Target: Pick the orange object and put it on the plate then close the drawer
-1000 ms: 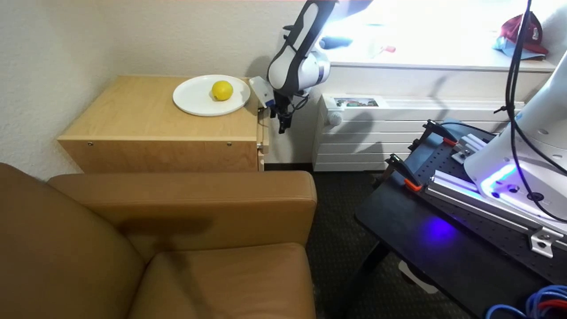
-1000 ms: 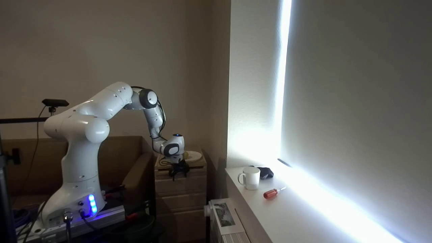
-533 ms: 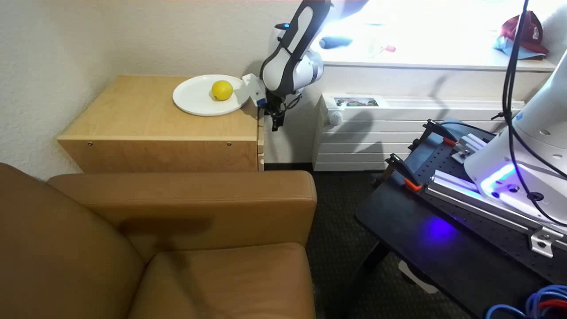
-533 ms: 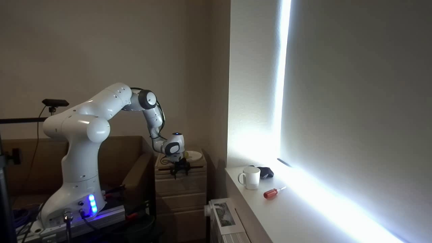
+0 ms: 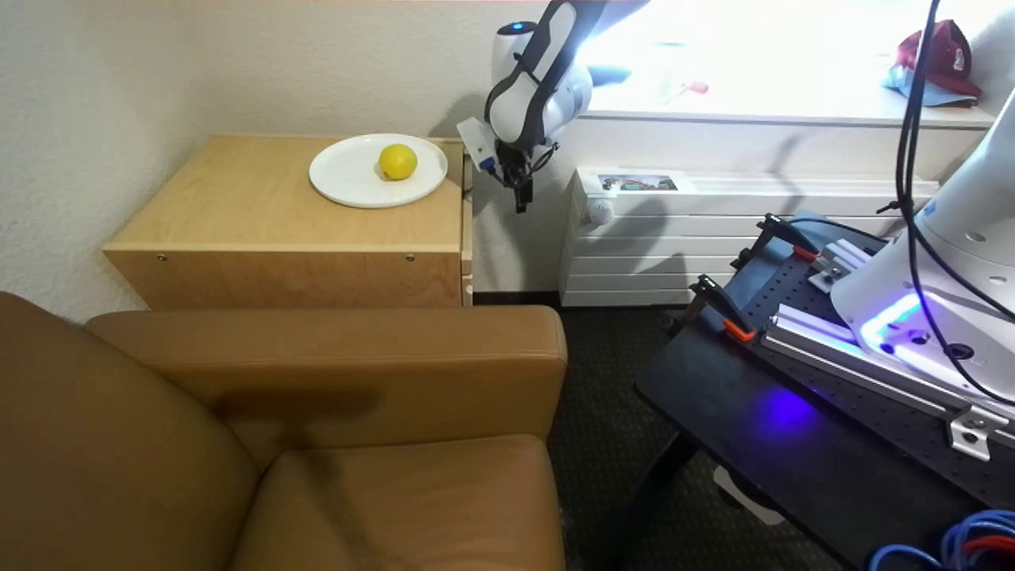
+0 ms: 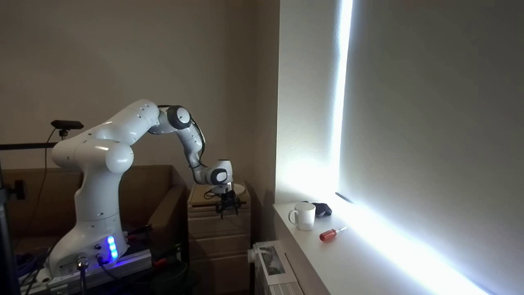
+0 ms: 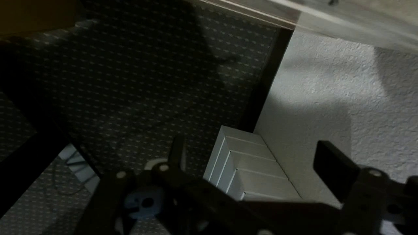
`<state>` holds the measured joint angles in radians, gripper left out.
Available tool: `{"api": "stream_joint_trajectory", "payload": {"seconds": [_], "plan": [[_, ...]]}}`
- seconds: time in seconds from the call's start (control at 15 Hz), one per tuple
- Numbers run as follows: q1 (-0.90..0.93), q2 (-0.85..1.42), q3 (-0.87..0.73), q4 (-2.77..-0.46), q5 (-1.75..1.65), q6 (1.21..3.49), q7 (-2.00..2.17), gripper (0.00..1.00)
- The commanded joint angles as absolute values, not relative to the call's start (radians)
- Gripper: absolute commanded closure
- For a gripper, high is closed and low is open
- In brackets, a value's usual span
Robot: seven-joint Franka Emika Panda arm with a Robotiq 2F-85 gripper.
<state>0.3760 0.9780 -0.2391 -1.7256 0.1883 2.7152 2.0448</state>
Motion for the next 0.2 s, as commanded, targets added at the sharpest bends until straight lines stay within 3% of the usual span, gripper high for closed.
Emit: {"api": "stream_joint_trajectory", "payload": {"seconds": [0.0,0.13], "plan": [[0.342,0.961,-0.207,-1.729,0.155,2.712,2.036,0.0],[0.317,0.925,-0.179,-1.746,0.157,2.705,1.995,0.0]]}}
